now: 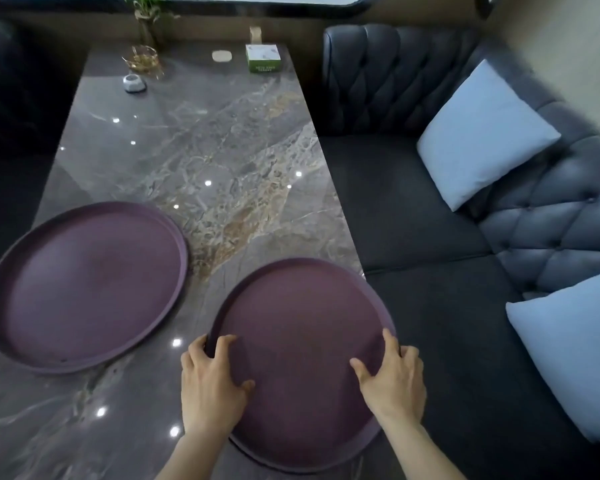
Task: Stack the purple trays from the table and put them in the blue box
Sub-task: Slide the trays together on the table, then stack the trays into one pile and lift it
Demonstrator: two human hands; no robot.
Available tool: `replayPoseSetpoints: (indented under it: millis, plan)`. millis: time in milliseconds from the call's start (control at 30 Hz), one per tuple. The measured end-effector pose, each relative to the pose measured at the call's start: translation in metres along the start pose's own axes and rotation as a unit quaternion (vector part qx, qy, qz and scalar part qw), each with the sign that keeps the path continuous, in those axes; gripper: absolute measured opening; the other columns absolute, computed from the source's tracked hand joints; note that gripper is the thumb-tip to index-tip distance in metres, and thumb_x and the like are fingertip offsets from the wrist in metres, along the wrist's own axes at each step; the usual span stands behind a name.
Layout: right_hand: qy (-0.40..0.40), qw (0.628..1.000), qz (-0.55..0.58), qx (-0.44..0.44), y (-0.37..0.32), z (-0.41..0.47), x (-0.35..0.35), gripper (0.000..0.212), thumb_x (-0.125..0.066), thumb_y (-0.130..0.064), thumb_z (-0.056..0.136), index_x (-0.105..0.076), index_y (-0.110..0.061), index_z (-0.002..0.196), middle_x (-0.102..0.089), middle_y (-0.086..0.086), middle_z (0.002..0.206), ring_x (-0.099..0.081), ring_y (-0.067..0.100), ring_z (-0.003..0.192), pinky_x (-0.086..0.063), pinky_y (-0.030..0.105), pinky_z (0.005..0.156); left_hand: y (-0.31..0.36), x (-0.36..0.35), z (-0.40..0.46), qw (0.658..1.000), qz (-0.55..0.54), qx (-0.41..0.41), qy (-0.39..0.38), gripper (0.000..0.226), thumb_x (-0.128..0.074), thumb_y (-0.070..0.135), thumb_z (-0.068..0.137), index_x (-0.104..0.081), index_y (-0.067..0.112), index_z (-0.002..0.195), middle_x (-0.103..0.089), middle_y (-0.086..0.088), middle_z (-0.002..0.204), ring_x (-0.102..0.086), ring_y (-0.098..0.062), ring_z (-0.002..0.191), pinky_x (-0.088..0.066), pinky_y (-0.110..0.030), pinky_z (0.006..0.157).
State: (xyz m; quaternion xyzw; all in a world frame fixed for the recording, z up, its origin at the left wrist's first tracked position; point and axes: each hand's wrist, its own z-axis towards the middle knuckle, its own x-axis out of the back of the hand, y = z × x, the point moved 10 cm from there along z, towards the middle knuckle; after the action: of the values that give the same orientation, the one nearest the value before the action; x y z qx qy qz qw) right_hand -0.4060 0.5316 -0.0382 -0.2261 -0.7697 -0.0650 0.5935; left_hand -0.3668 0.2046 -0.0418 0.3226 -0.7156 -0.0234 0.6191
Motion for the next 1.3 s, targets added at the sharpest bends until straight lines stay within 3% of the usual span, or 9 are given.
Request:
replayPoseSetpoints:
  millis: [233,367,533,667,867,933,1033,1200,1300]
  plan:
    - [-0.009,1.0,-0.012,-0.011,-0.001,0.006,-0.005,0.11,-0.076,-0.059,0.073,-0.019,-0.015,0.155,-0.049,0.007,0.124,-0.056,0.023,0.11,-0.051,0.031,0.069,-0.005,0.0,0.0,0.997,0.075,0.034,0.007,0.079,-0.089,0.049,0.051,-0.056,0.032,0.121,-0.046,-0.008,0.136,-0.042,-0.032,0.126,-0.038,-0.043,0.104]
    - [-0.038,0.999,-0.022,-0.027,-0.003,0.014,-0.006,0.112,-0.083,-0.056,0.067,-0.027,-0.008,0.152,-0.051,0.01,0.126,-0.059,0.025,0.111,-0.054,0.033,0.075,-0.018,0.0,0.006,0.996,0.051,0.066,-0.026,0.082,-0.089,0.049,0.05,-0.052,0.031,0.121,-0.045,-0.002,0.127,-0.054,-0.027,0.11,-0.049,-0.04,0.087]
    - [-0.052,0.997,-0.044,-0.035,-0.007,0.018,-0.005,0.113,-0.088,-0.053,0.062,-0.033,-0.005,0.149,-0.055,0.013,0.125,-0.065,0.027,0.105,-0.056,0.034,0.073,-0.015,0.0,0.006,0.996,0.056,0.064,-0.03,0.087,-0.086,0.05,0.057,-0.043,0.036,0.132,-0.041,0.003,0.132,-0.055,-0.023,0.115,-0.051,-0.038,0.073]
    - [-0.052,0.996,-0.062,-0.024,-0.01,0.019,-0.006,0.111,-0.086,-0.053,0.064,-0.033,-0.004,0.148,-0.054,0.013,0.126,-0.066,0.027,0.103,-0.054,0.032,0.07,-0.016,-0.002,0.002,0.995,0.083,0.053,-0.036,0.082,-0.082,0.054,0.063,-0.042,0.037,0.133,-0.038,0.003,0.141,-0.053,-0.022,0.12,-0.052,-0.036,0.075]
    - [-0.073,0.993,-0.093,-0.026,-0.015,0.01,-0.009,0.112,-0.072,-0.055,0.08,-0.008,0.0,0.154,-0.039,0.016,0.145,-0.054,0.029,0.124,-0.053,0.038,0.085,-0.019,0.001,0.002,0.996,0.063,0.003,-0.062,0.078,-0.074,0.057,0.07,-0.039,0.038,0.137,-0.037,0.006,0.144,-0.053,-0.019,0.123,-0.053,-0.035,0.082]
    - [-0.058,0.991,-0.112,-0.038,-0.02,0.005,-0.002,0.103,-0.068,-0.058,0.081,-0.018,-0.003,0.152,-0.04,0.016,0.144,-0.05,0.032,0.127,-0.051,0.043,0.092,-0.029,0.008,0.003,0.997,0.027,-0.023,-0.073,0.071,-0.067,0.061,0.073,-0.037,0.042,0.135,-0.045,0.014,0.139,-0.059,-0.018,0.116,-0.052,-0.036,0.079]
    - [0.01,0.994,-0.113,-0.01,-0.053,-0.004,0.013,0.072,-0.063,-0.054,0.085,-0.045,-0.012,0.14,-0.049,0.012,0.133,-0.053,0.031,0.119,-0.051,0.046,0.091,-0.059,0.039,0.015,0.999,-0.031,-0.02,-0.03,0.05,-0.058,0.067,0.076,-0.044,0.043,0.117,-0.066,0.021,0.104,-0.07,-0.015,0.09,-0.054,-0.036,0.069]
    - [0.021,0.997,-0.02,0.069,-0.163,-0.025,0.001,0.045,-0.06,-0.049,0.089,-0.061,-0.027,0.128,-0.057,0.001,0.124,-0.062,0.026,0.107,-0.044,0.033,0.071,-0.134,0.112,0.056,0.991,-0.09,0.038,0.094,0.034,-0.055,0.068,0.078,-0.055,0.036,0.089,-0.067,0.023,0.075,-0.069,-0.009,0.075,-0.052,-0.033,0.062]
    - [0.031,0.99,0.045,0.133,-0.25,-0.035,-0.008,0.03,-0.064,-0.047,0.086,-0.069,-0.031,0.111,-0.067,-0.005,0.106,-0.066,0.024,0.1,-0.047,0.033,0.073,-0.185,0.163,0.084,0.972,-0.122,0.074,0.186,0.026,-0.058,0.061,0.081,-0.057,0.035,0.086,-0.066,0.019,0.075,-0.067,-0.013,0.074,-0.047,-0.031,0.06]
